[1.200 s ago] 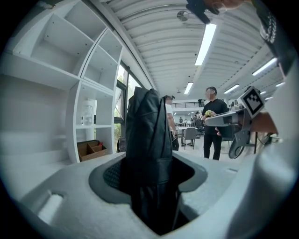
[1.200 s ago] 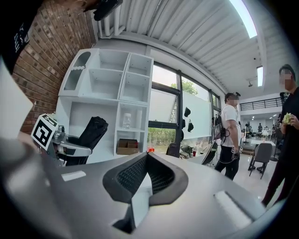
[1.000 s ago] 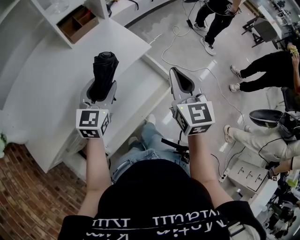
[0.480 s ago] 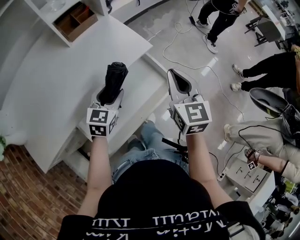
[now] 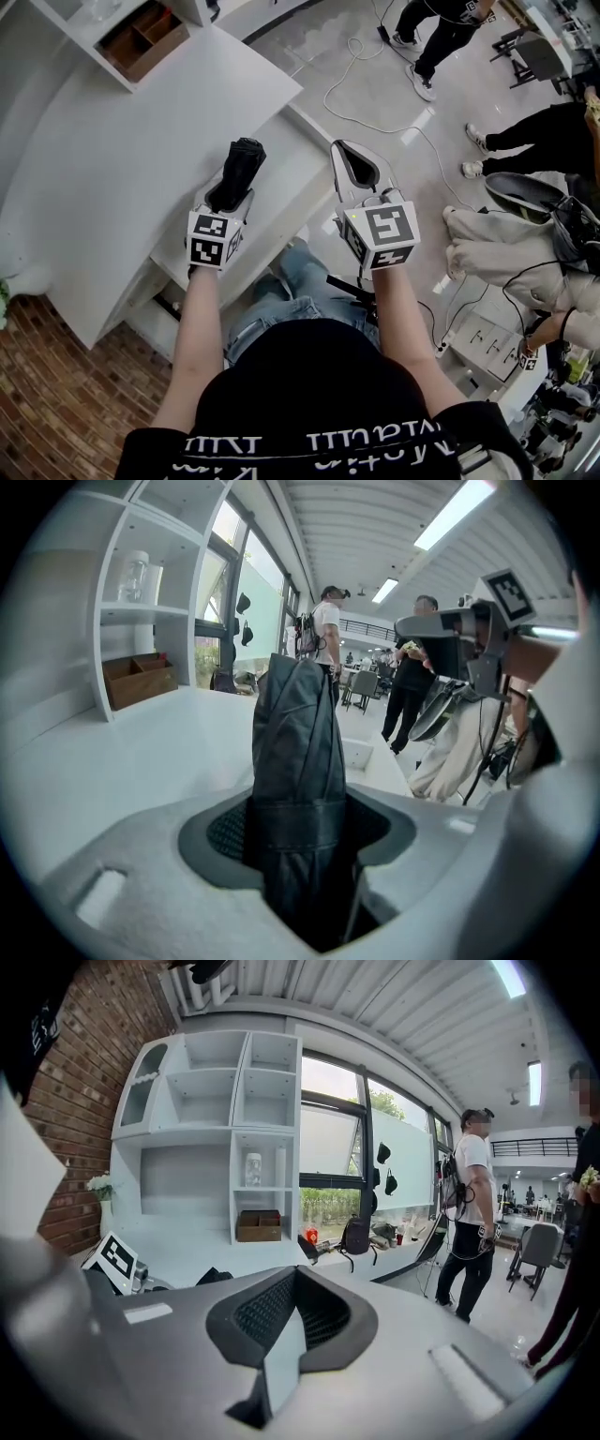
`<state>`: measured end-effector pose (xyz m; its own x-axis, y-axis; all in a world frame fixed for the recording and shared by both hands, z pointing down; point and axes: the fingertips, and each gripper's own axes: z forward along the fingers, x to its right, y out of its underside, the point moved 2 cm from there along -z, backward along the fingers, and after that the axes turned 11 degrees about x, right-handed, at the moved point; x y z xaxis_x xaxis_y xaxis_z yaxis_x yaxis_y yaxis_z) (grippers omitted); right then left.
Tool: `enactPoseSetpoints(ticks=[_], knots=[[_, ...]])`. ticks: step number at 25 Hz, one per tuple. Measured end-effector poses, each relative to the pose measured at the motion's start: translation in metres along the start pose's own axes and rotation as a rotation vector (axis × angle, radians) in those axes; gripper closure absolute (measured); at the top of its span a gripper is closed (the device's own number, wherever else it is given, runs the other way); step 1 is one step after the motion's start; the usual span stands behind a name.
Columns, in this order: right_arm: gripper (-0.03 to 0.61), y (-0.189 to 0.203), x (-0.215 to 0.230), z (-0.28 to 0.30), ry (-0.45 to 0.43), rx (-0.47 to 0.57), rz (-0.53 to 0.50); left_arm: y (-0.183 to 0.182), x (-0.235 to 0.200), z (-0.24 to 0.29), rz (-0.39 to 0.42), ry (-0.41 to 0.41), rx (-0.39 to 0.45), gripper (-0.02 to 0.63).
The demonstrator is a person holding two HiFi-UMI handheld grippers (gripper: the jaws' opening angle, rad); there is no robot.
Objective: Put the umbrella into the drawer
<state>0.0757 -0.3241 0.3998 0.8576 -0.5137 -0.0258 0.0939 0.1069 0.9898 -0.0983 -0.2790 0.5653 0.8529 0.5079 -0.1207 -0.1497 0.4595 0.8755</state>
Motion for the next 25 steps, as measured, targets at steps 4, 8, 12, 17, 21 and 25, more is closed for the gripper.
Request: enactPoseSetpoints(ticks=[4, 8, 12, 17, 21, 25], knots=[[0.569, 0.003, 0.005, 0.004, -0.002, -0.014, -0.005, 0.02, 0.004, 0.014, 0.017, 0.038, -0.083, 0.371], [0.569, 0.007, 0.008, 0.007, -0.01, -0.03, -0.009, 0.04, 0.01, 0.025, 0.027, 0.075, -0.152, 0.371], [0.569, 0.012, 0.01, 0.009, -0.019, -0.042, -0.008, 0.056, 0.012, 0.036, 0.028, 0.094, -0.213, 0.37], [0.569, 0.016, 0.011, 0.012, -0.029, -0.049, 0.0, 0.077, 0.012, 0.049, 0.025, 0.104, -0.297, 0.368], [0.569, 0.017, 0.011, 0.013, -0.036, -0.053, 0.003, 0.092, 0.011, 0.058, 0.038, 0.116, -0.354, 0.368], [0.569, 0.021, 0.012, 0.013, -0.044, -0.062, 0.007, 0.102, 0.011, 0.07, 0.042, 0.132, -0.386, 0.367]])
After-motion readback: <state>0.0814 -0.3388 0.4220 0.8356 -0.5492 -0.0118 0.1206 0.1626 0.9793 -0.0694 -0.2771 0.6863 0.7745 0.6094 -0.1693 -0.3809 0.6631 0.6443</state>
